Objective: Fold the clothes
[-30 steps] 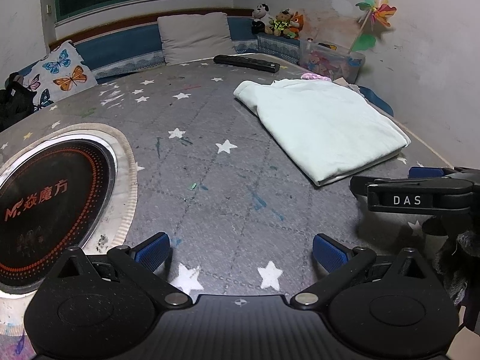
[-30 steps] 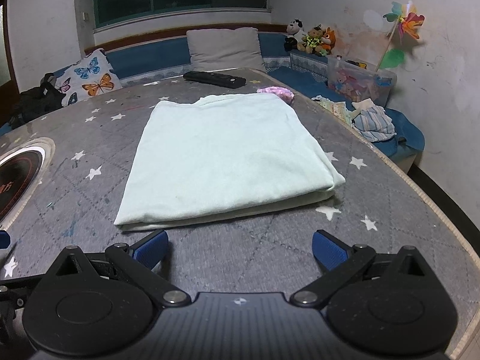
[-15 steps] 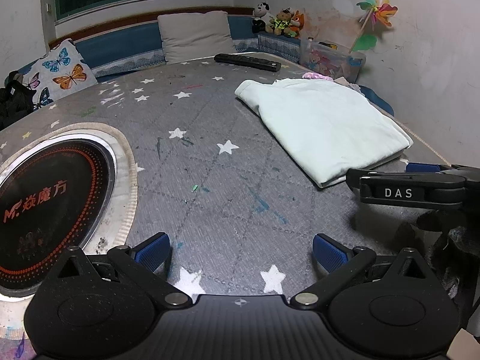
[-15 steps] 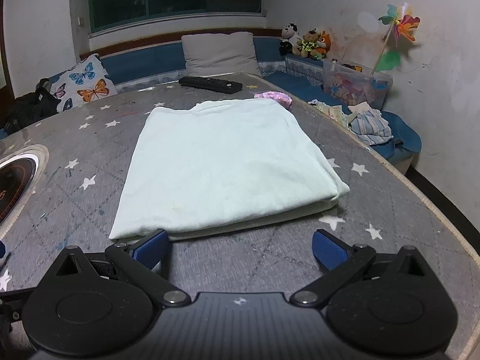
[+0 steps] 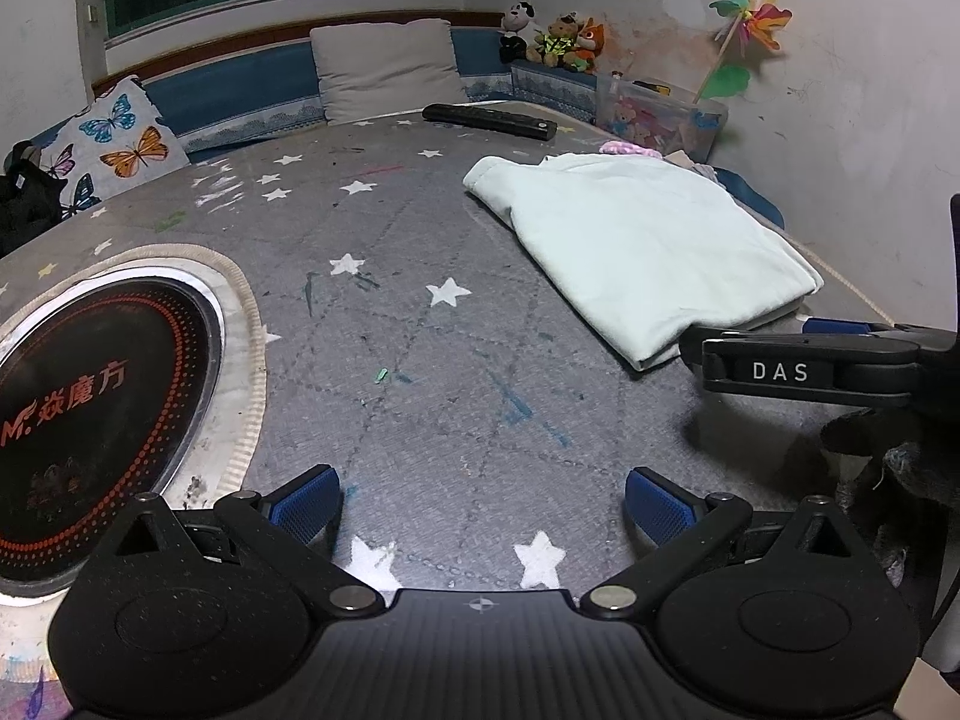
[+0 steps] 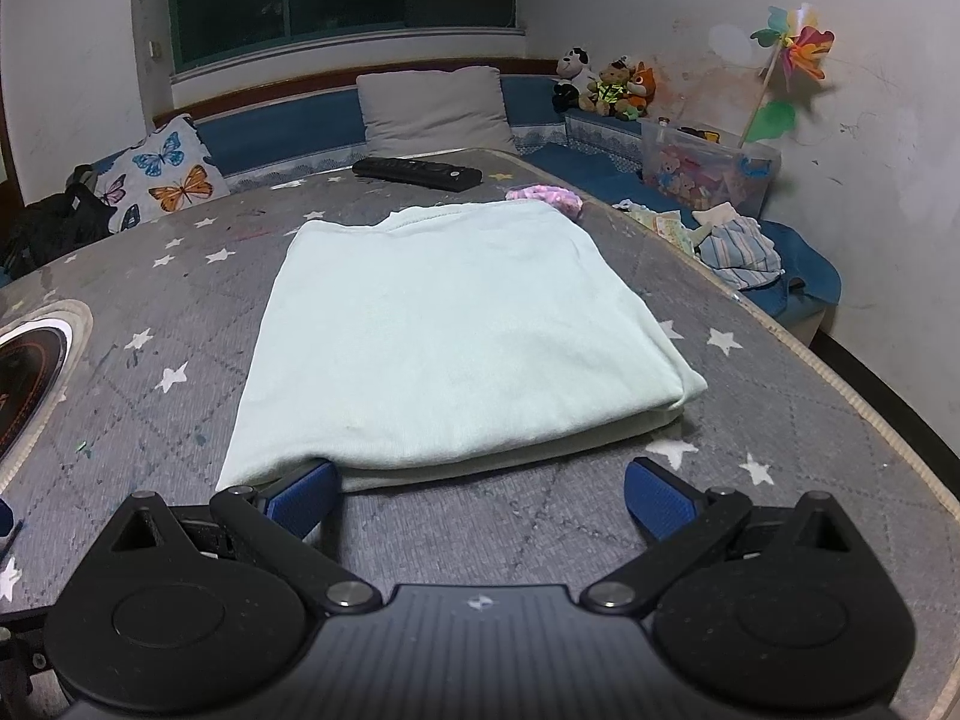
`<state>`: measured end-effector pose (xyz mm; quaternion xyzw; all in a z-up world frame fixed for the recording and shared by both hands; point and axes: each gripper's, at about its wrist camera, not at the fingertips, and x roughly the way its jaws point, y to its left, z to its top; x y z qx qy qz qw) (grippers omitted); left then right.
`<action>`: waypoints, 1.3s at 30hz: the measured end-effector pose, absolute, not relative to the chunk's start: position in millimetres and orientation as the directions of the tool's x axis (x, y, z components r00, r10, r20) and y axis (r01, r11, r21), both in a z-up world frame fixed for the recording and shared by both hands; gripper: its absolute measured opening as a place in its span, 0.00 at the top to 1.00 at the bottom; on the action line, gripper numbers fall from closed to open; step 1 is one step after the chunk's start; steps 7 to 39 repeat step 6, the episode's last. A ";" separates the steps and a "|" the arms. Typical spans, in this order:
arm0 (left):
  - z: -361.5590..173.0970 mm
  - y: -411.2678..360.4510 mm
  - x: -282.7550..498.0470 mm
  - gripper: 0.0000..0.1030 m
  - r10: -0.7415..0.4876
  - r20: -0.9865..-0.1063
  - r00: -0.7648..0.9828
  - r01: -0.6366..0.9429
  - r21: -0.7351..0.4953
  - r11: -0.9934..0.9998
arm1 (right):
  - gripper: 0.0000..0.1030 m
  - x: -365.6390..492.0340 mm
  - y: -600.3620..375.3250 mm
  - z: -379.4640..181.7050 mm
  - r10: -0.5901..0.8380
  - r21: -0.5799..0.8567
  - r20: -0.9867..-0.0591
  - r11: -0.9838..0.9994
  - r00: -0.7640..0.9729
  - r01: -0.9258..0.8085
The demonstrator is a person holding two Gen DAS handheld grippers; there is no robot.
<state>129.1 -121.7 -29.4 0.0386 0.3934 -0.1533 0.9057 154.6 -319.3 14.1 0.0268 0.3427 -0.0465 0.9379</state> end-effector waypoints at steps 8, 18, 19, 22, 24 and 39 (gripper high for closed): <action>-29.3 -120.9 129.0 0.00 -0.253 -0.722 0.645 0.312 -0.054 0.949 | 0.00 157.0 -316.8 13.8 -0.073 0.017 -0.645 0.994 0.761 0.110; -29.3 -120.9 129.0 0.00 -0.253 -0.722 0.645 0.312 -0.054 0.949 | 0.00 157.0 -316.8 13.8 -0.073 0.017 -0.645 0.994 0.761 0.110; -29.3 -120.9 129.0 0.00 -0.253 -0.722 0.645 0.312 -0.054 0.949 | 0.00 157.0 -316.8 13.8 -0.073 0.017 -0.645 0.994 0.761 0.110; -29.3 -120.9 129.0 0.00 -0.253 -0.722 0.645 0.312 -0.054 0.949 | 0.00 157.0 -316.8 13.8 -0.073 0.017 -0.645 0.994 0.761 0.110; -29.3 -120.9 129.0 0.00 -0.253 -0.722 0.645 0.312 -0.054 0.949 | 0.00 157.0 -316.8 13.8 -0.073 0.017 -0.645 0.994 0.761 0.110; -29.3 -120.9 129.0 0.00 -0.253 -0.722 0.645 0.312 -0.054 0.949 | 0.00 157.0 -316.8 13.8 -0.073 0.017 -0.645 0.994 0.761 0.110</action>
